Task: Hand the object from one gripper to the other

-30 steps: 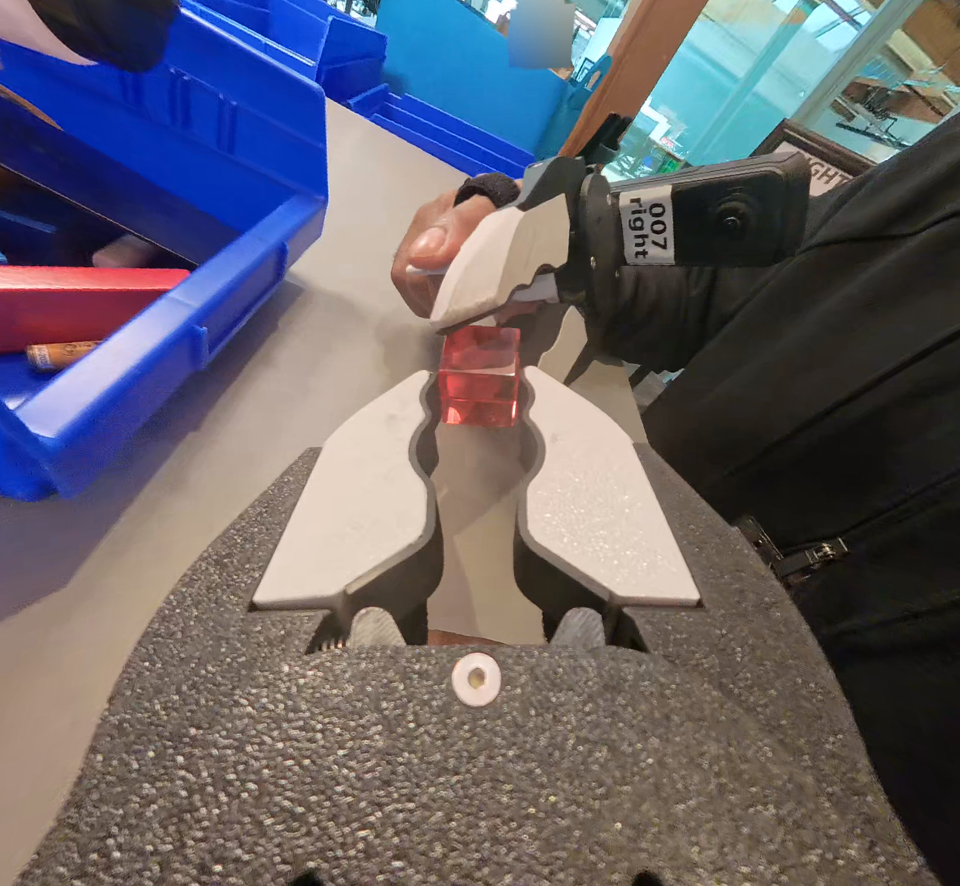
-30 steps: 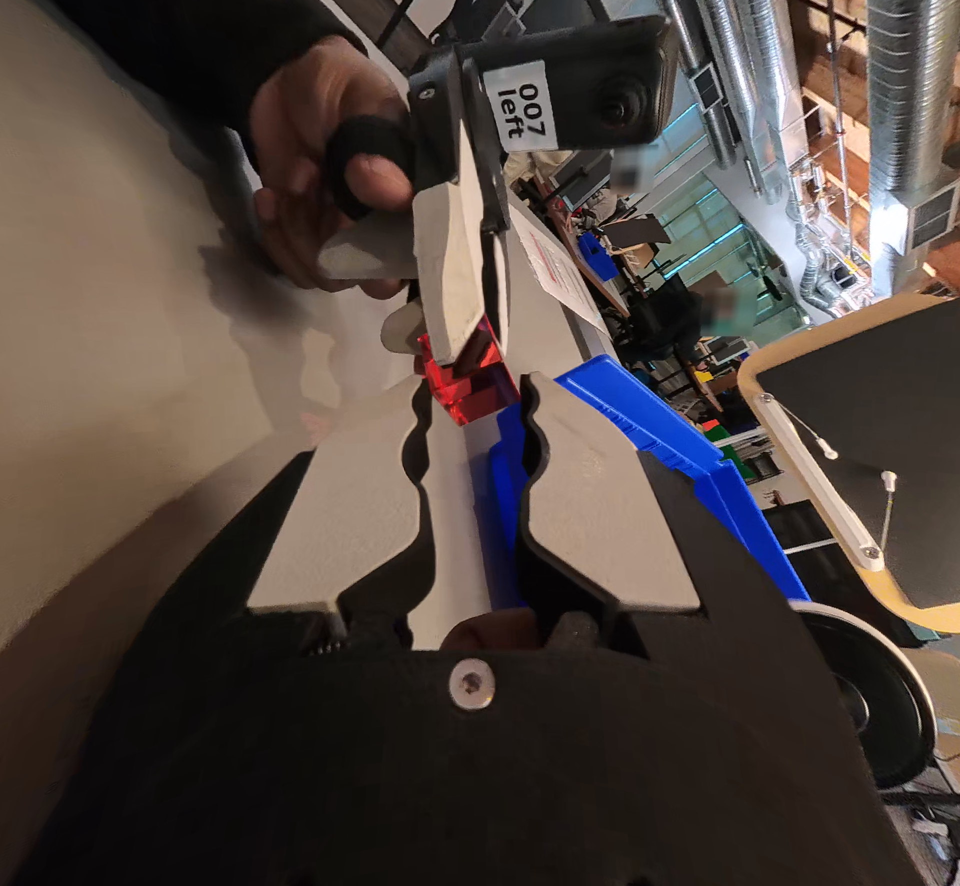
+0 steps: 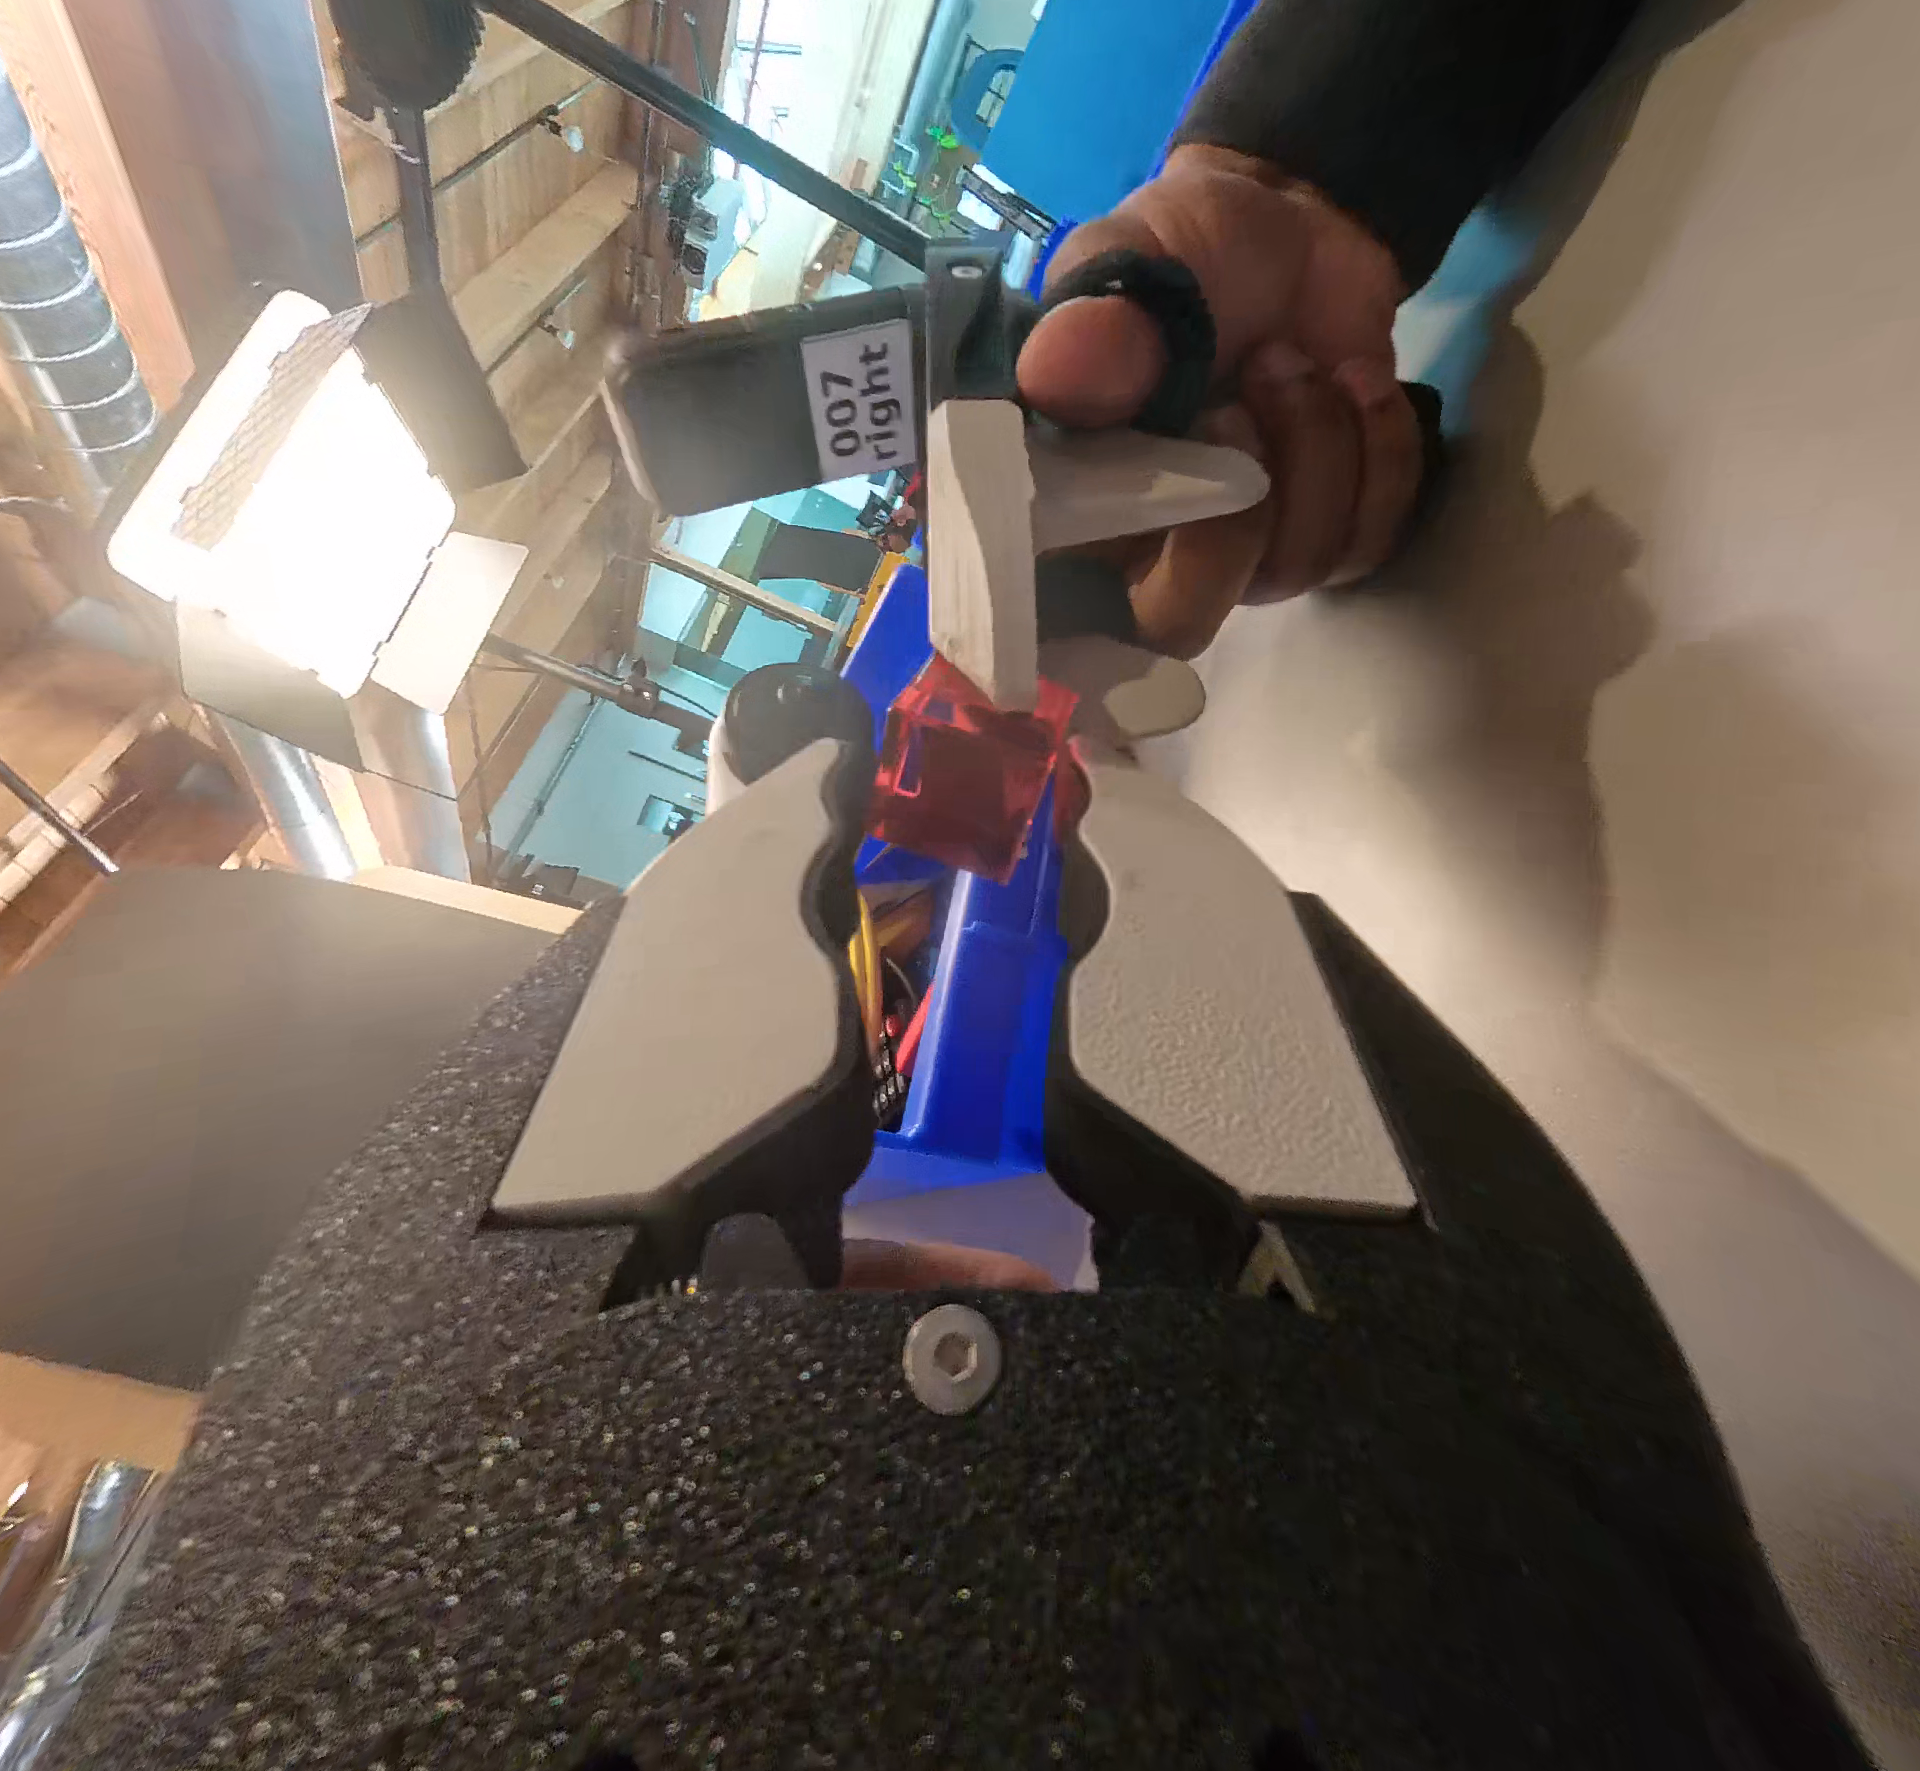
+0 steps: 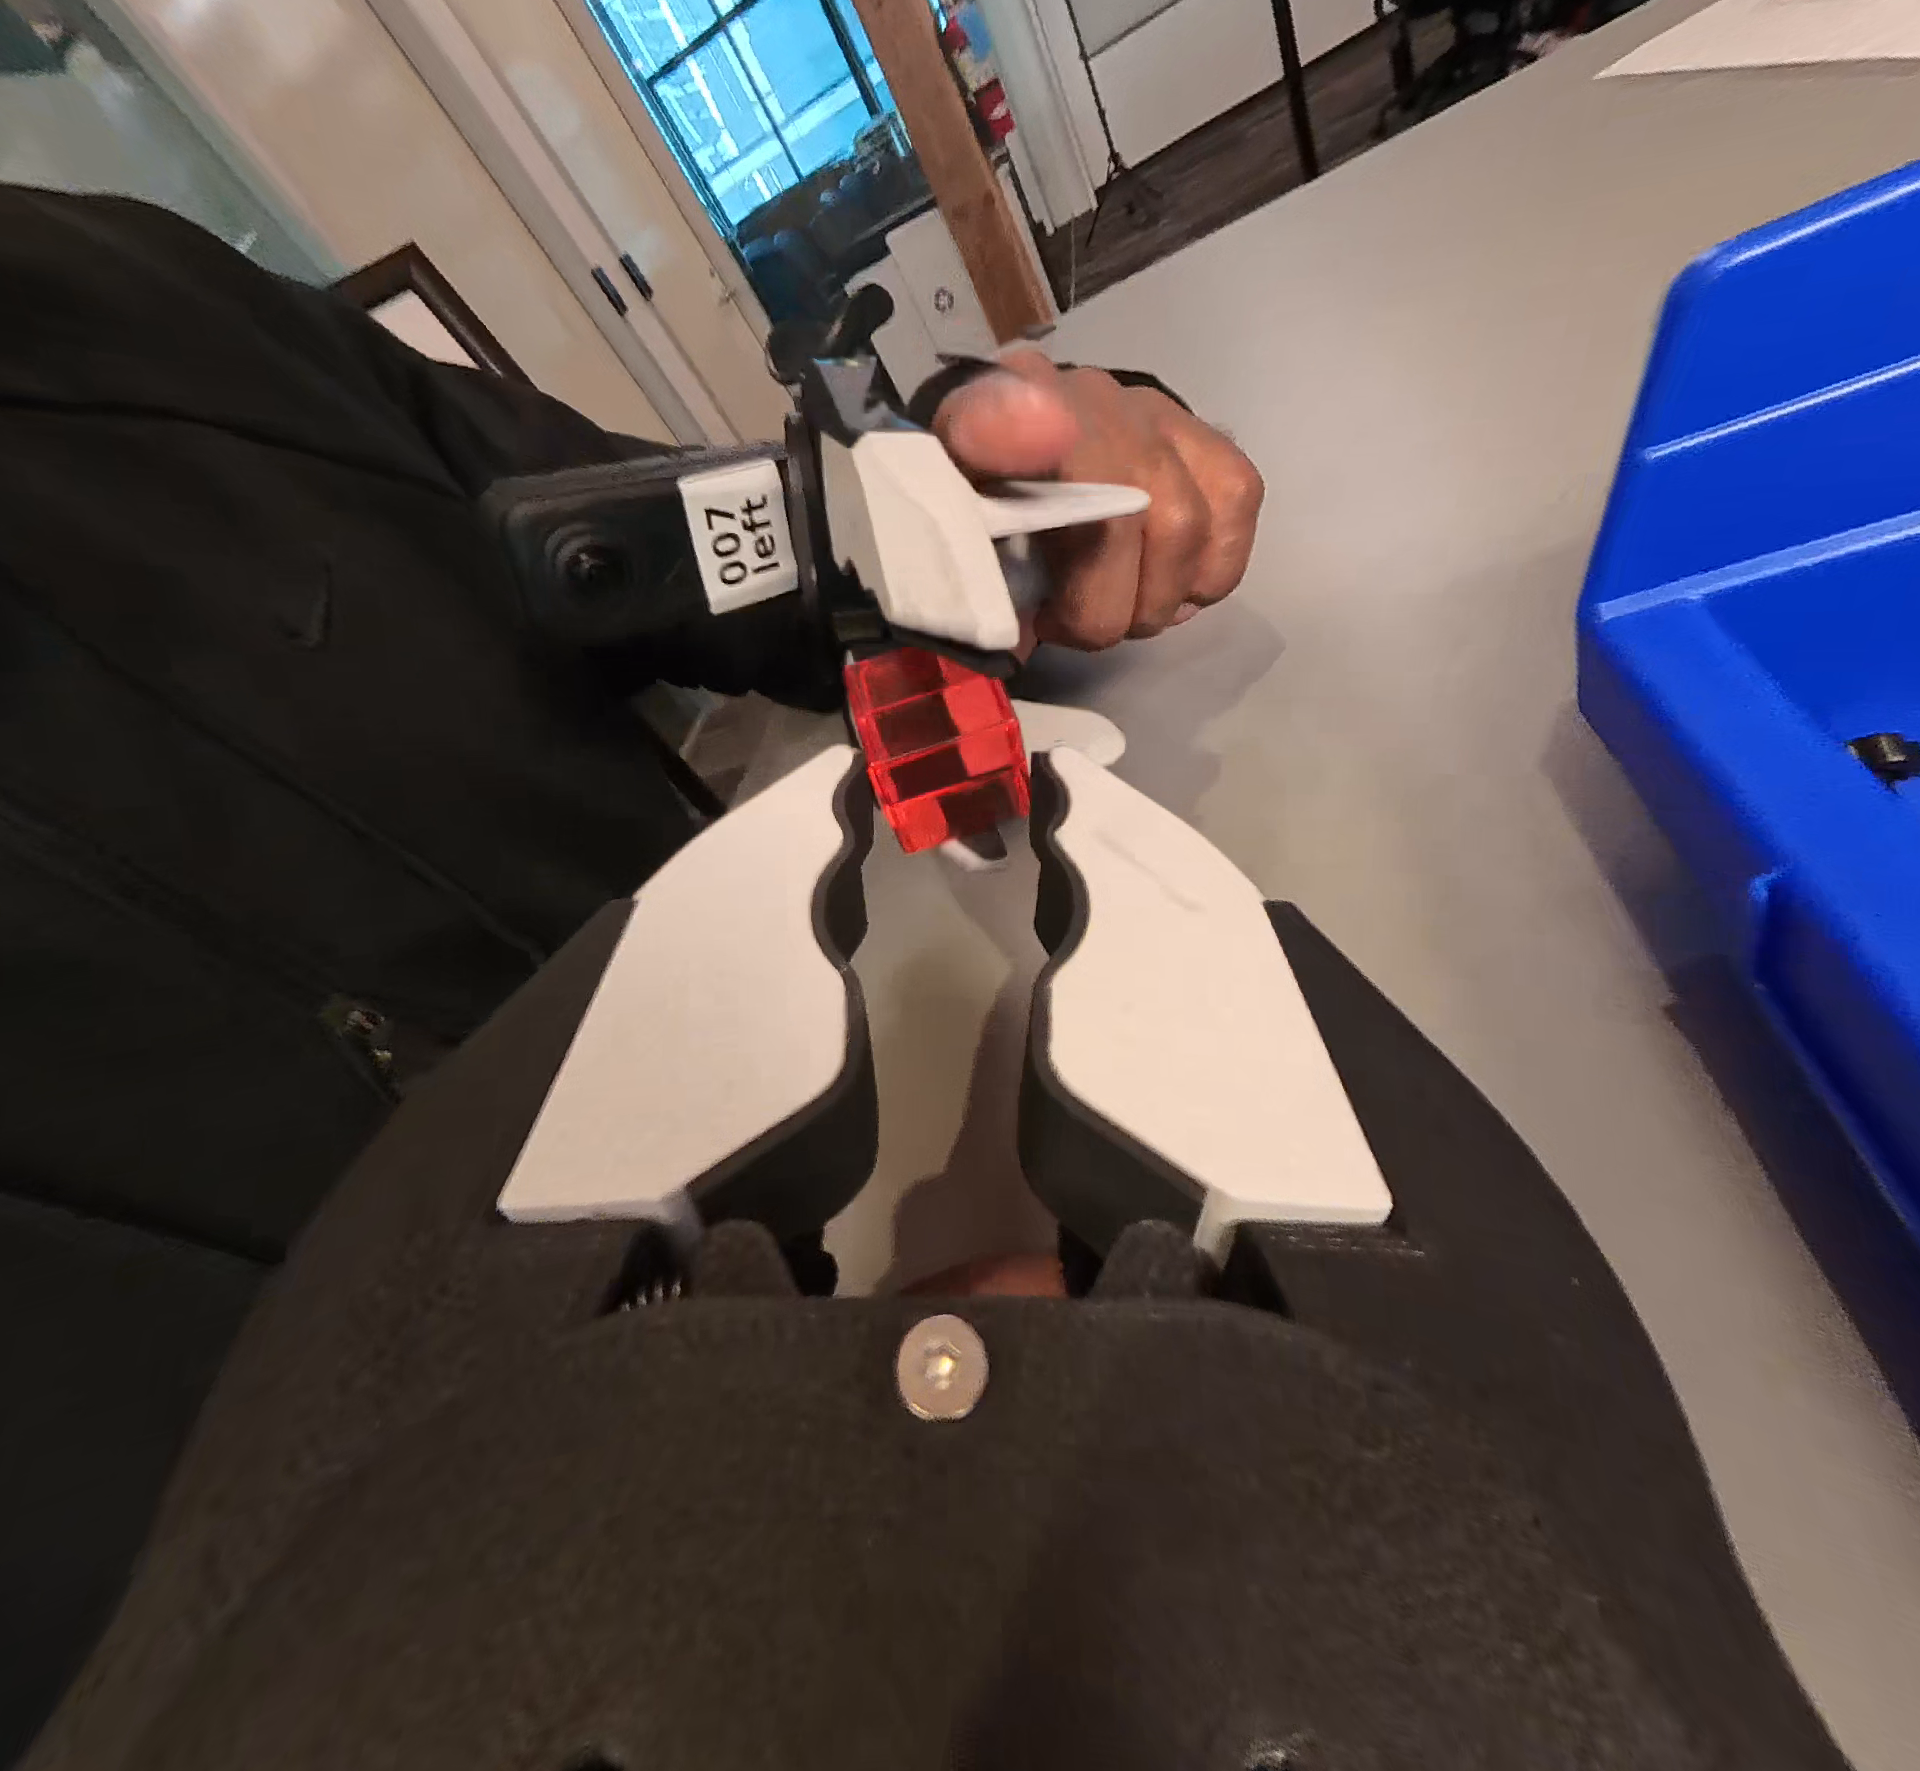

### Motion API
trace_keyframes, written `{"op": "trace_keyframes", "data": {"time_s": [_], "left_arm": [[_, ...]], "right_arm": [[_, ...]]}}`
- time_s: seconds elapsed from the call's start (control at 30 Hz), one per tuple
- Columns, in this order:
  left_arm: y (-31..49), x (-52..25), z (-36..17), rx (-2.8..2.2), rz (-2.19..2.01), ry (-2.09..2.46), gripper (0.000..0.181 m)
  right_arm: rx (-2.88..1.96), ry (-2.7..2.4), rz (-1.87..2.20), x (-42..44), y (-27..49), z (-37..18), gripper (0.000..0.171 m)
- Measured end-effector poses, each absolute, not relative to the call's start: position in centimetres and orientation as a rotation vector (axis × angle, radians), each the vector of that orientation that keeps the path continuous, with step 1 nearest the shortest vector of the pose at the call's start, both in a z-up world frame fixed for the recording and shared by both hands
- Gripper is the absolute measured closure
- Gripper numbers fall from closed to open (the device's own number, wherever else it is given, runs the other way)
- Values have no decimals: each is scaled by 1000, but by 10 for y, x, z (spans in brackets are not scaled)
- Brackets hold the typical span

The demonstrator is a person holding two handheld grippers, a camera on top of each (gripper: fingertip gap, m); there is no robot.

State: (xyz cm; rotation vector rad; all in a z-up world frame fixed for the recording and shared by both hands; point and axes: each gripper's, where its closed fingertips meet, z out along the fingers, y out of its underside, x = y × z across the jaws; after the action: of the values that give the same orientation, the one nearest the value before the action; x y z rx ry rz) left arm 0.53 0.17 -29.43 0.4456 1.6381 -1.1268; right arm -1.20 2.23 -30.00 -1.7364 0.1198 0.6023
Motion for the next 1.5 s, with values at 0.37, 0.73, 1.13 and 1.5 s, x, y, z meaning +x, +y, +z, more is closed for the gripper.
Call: {"op": "trace_keyframes", "data": {"time_s": [0.37, 0.73, 1.13, 1.5], "left_arm": [[20, 35, -296, -215, -1580, 2054, 149], [23, 30, -286, -688, -2212, 2236, 149], [32, 37, -282, -801, -2343, 2171, 149], [19, 23, -284, -766, -2387, 2256, 149]], "right_arm": [[-1702, -32, -222, 39, 4, -285, 132], [-1632, -236, -661, 42, 18, -286, 119], [-1544, -325, -645, 44, 33, -281, 120], [-1583, -265, -722, 25, 6, -282, 122]]}}
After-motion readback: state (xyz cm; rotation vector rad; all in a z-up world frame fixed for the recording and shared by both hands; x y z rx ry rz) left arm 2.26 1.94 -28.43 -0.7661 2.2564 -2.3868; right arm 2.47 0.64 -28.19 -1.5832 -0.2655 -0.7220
